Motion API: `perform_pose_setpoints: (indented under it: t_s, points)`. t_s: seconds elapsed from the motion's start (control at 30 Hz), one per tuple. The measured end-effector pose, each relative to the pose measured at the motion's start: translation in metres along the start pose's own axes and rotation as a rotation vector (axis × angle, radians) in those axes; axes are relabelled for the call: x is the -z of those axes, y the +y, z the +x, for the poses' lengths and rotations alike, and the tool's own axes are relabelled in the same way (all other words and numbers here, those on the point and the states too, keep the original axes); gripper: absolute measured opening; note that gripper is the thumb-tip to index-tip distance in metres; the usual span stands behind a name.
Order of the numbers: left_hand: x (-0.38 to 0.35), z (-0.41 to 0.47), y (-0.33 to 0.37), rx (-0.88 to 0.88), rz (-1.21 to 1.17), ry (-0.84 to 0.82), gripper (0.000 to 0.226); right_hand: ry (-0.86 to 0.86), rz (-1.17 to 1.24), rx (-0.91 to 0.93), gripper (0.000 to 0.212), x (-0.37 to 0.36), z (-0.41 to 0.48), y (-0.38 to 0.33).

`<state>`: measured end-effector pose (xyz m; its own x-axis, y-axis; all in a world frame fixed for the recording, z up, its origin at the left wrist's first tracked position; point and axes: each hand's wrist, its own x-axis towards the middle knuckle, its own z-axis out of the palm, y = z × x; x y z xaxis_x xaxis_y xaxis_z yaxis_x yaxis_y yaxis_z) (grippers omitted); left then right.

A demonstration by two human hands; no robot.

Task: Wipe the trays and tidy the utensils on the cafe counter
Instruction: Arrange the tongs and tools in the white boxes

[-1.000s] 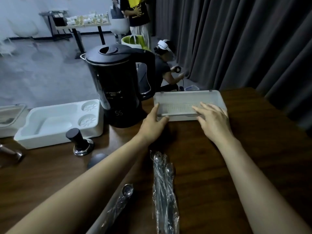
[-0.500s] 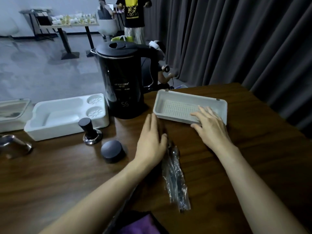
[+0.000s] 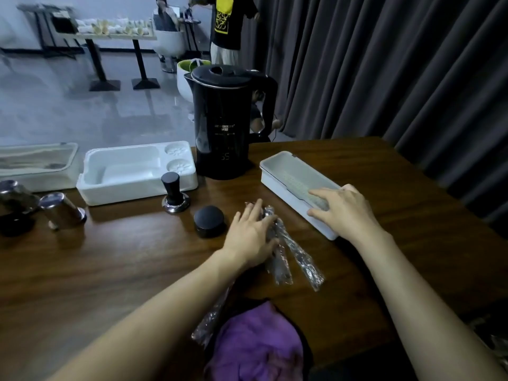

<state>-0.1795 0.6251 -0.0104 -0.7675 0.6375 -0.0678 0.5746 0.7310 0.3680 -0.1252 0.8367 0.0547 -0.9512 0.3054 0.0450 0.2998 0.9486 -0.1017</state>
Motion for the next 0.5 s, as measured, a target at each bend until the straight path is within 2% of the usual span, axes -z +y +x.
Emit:
perform_pose_setpoints:
  t_s: [0.13,0.27,0.5]
  points:
    - [0.009,-0.012,-0.030,0.024,0.002,0.001,0.064,-0.056,0.079,-0.013,0.067,0.007,-0.055,-0.032]
    - [0.005,-0.026,-0.044,0.007,-0.050,0.036,0.062,-0.064,0.133,0.052,0.076,0.001,-0.100,-0.054]
    - [-0.004,-0.061,-0.030,-0.023,-0.139,0.170,0.060,0.059,0.162,0.094,0.072,-0.023,-0.139,-0.060]
